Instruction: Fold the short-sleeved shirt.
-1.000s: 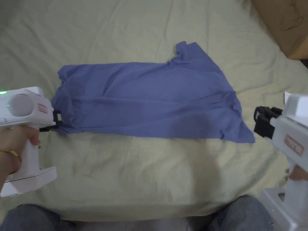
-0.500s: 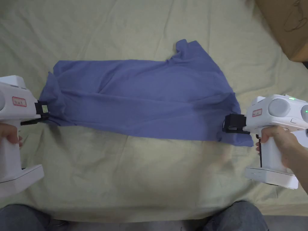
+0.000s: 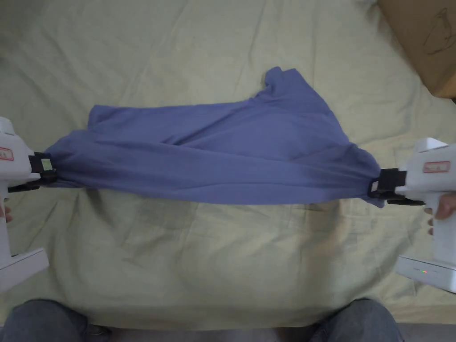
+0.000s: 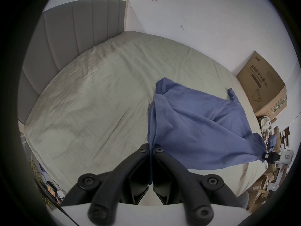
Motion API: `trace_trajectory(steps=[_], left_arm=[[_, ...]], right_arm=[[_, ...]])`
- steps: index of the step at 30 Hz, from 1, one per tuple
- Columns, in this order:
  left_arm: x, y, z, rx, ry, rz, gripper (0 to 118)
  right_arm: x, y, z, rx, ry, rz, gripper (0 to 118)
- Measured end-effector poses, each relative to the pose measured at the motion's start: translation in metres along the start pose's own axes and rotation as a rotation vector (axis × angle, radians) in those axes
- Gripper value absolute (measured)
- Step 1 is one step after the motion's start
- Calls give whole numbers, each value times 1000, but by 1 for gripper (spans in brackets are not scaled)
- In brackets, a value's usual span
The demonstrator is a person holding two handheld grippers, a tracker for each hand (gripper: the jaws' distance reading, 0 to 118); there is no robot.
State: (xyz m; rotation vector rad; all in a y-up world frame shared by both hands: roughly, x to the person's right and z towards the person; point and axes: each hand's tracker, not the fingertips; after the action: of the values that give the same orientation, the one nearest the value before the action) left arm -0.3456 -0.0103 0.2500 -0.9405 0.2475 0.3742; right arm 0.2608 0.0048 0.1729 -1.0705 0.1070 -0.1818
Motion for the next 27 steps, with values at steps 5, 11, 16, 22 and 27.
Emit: trace_trajectory(steps=[5,11,16,22,27], left_arm=[[-26,-29,31,10,44,-44,0],[-46,-93,35,-107,44,-18,0],[-57,-110,25,-140,90,15,72],[-35,-65,88,224,50,-19,109],[28,-59,145,636,127,-174,109]], right_arm=[[5,-42,53,44,34,15,3],[5,-109,40,-43,-1,22,3],[17,-122,26,23,-102,46,17],[-5,-84,87,284,-125,153,100],[-56,-74,145,668,-69,295,104]])
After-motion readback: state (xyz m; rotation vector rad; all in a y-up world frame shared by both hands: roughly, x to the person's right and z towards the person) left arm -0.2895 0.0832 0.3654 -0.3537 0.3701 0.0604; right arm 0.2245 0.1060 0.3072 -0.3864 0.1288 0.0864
